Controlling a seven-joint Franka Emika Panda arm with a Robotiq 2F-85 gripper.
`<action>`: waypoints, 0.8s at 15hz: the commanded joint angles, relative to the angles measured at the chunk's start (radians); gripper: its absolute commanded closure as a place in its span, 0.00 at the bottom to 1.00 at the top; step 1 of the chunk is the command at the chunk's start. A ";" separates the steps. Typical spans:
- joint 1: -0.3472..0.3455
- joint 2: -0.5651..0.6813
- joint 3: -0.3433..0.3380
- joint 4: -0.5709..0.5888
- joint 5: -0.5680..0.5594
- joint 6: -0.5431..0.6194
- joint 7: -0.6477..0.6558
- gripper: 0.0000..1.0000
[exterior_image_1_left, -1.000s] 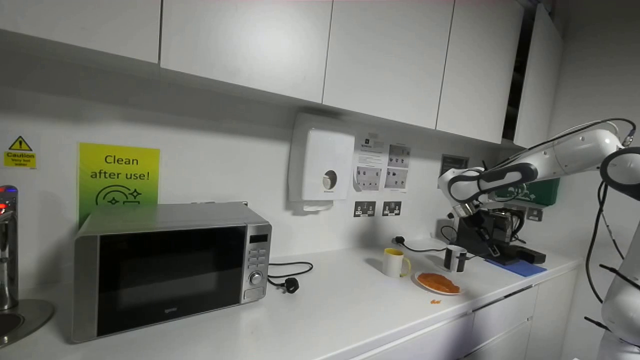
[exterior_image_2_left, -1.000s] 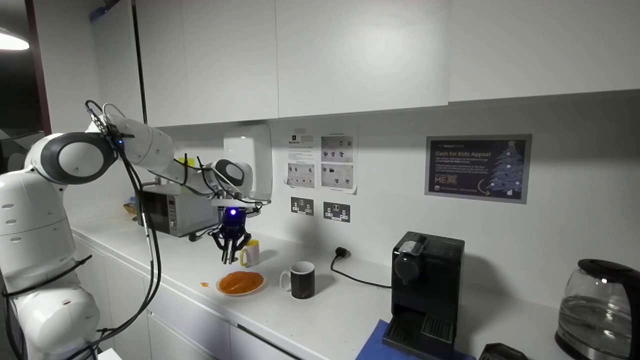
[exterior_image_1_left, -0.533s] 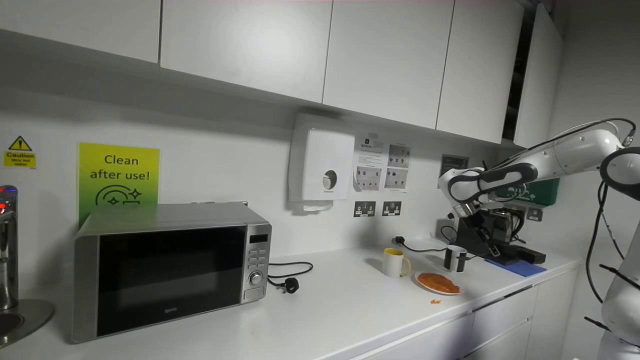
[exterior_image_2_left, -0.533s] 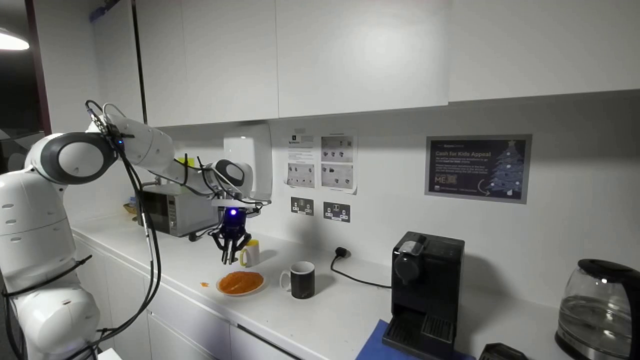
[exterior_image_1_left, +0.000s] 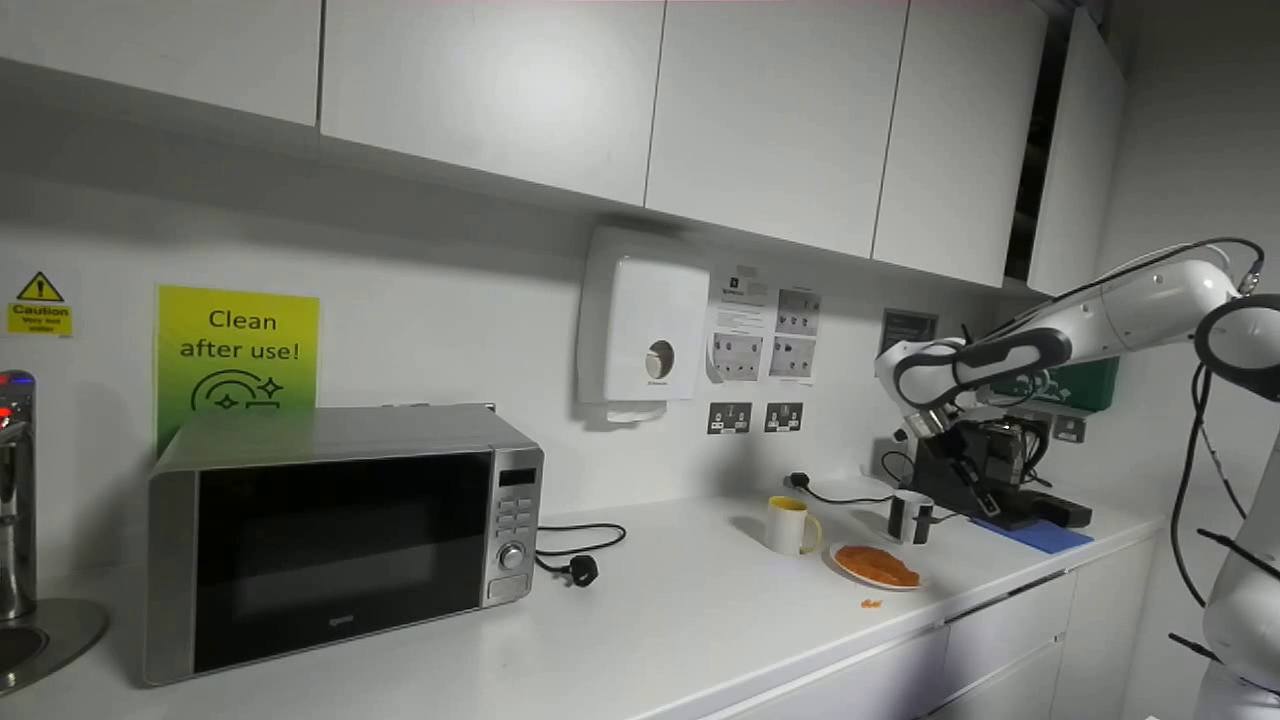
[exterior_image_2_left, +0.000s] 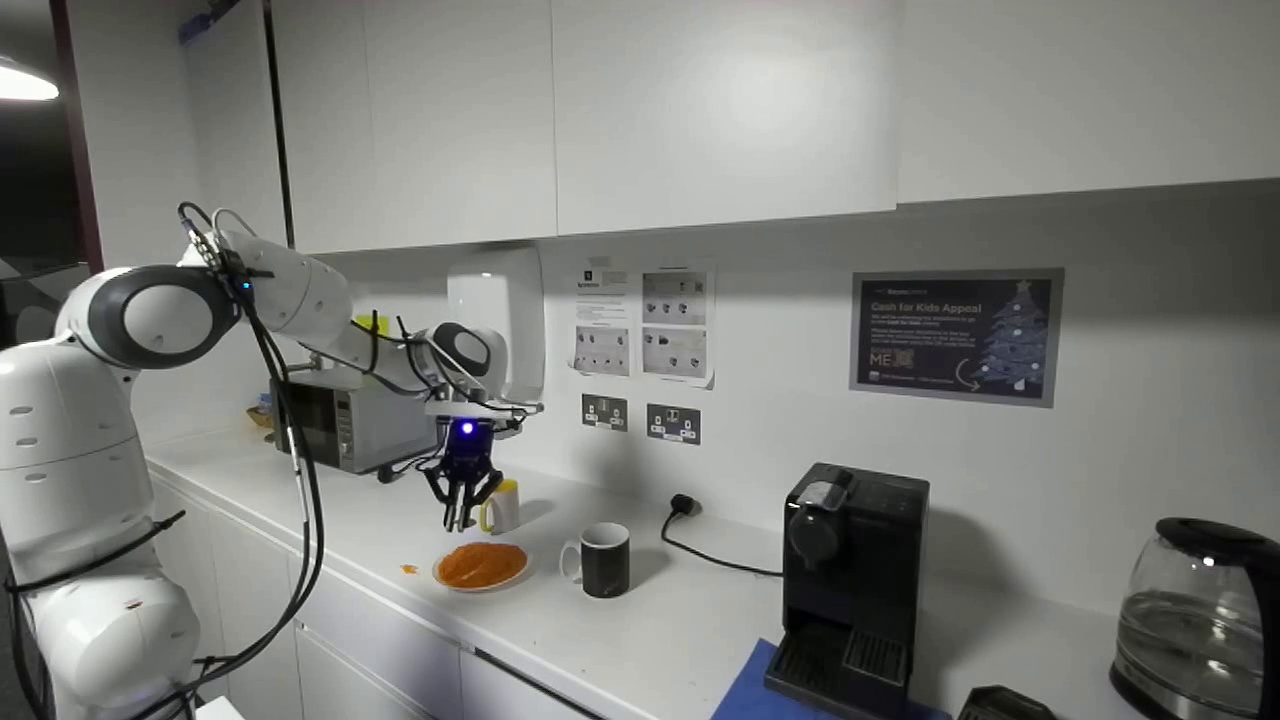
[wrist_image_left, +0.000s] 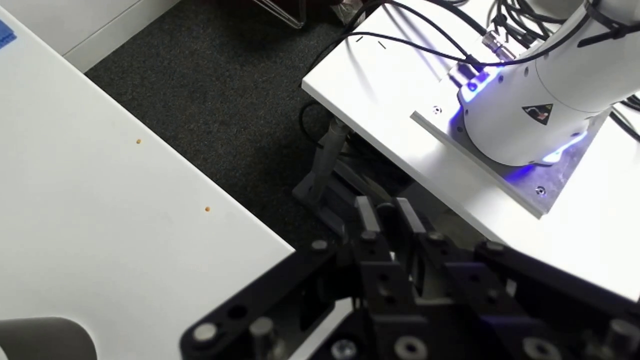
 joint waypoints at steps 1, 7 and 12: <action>0.000 0.014 -0.007 0.006 -0.040 0.012 -0.052 0.97; -0.009 0.068 -0.010 0.026 -0.149 0.039 -0.162 0.97; -0.018 0.126 -0.012 0.030 -0.209 0.123 -0.161 0.97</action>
